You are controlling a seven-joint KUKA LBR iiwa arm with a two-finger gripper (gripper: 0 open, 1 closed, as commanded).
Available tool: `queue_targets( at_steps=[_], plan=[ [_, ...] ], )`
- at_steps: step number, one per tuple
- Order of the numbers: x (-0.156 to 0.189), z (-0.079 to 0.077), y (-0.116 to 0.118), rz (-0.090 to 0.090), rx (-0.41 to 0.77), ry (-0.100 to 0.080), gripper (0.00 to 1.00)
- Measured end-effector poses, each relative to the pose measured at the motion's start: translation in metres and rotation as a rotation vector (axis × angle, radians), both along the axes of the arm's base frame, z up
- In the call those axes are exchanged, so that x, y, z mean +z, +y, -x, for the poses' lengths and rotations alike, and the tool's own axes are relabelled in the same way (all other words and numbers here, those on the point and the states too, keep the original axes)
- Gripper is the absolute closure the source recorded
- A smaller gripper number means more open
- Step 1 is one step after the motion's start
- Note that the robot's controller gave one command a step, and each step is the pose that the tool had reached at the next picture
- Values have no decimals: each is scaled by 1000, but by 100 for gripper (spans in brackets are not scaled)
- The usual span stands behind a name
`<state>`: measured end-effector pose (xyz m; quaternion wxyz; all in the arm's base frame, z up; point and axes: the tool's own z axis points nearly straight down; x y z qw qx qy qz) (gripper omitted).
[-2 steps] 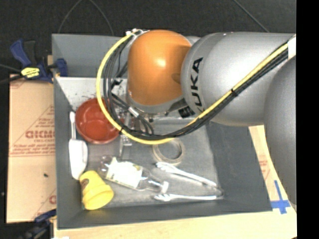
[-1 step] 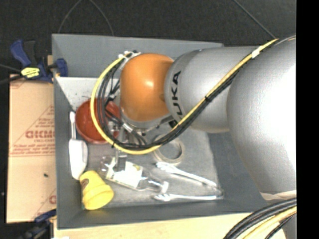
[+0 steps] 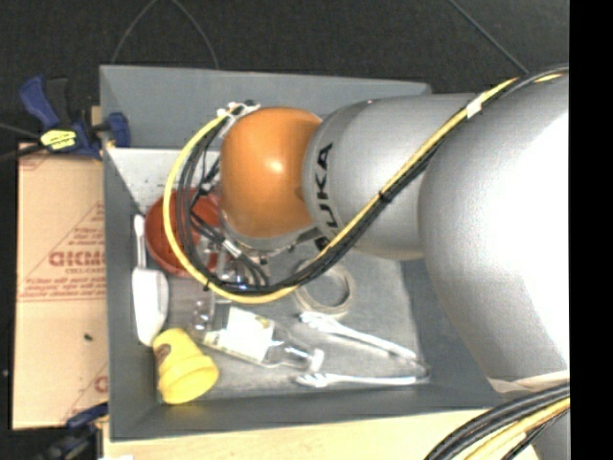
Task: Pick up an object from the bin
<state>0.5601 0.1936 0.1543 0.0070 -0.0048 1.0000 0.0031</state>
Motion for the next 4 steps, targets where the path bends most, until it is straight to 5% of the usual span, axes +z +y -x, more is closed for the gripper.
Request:
queue_targets(
  at_steps=[1,2,3,4],
  plan=[
    [-11,0,-22,-1,-368,10,0],
    [-20,36,-52,0,-24,1,0],
    [-41,28,-40,-1,-140,1,0],
    [-55,40,-70,-2,-144,-3,100]
  ],
)
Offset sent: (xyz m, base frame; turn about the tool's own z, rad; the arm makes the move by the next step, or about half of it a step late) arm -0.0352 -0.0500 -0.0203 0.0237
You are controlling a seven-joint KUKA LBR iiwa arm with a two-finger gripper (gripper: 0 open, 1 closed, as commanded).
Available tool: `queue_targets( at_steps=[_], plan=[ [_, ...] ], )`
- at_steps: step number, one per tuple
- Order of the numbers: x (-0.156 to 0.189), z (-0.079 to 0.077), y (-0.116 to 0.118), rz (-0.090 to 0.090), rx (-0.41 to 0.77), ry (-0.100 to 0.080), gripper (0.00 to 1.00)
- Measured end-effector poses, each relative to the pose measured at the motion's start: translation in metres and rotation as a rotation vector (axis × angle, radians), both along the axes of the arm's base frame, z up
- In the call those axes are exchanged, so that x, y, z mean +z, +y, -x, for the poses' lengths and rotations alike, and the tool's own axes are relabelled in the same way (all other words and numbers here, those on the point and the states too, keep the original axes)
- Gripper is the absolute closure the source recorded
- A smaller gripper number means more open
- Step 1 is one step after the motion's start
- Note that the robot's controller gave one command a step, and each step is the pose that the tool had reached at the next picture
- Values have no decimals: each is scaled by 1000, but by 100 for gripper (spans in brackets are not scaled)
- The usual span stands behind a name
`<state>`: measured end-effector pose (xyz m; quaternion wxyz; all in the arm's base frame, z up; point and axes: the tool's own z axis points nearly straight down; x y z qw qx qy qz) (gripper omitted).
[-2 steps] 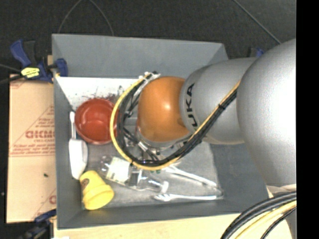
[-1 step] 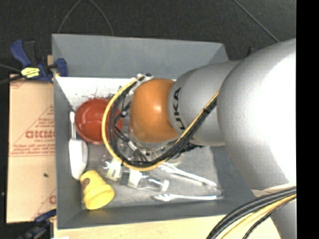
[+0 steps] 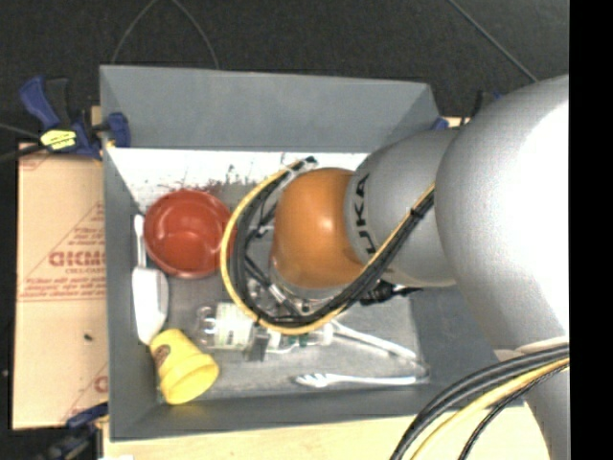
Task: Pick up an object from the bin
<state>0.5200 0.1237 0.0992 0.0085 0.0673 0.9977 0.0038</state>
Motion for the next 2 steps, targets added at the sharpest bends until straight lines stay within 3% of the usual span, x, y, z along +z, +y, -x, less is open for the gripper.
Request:
queue_targets(
  at_steps=[1,2],
  plan=[
    [0,0,0,0,-2,0,100],
    [110,7,5,-1,-72,4,100]
  ],
)
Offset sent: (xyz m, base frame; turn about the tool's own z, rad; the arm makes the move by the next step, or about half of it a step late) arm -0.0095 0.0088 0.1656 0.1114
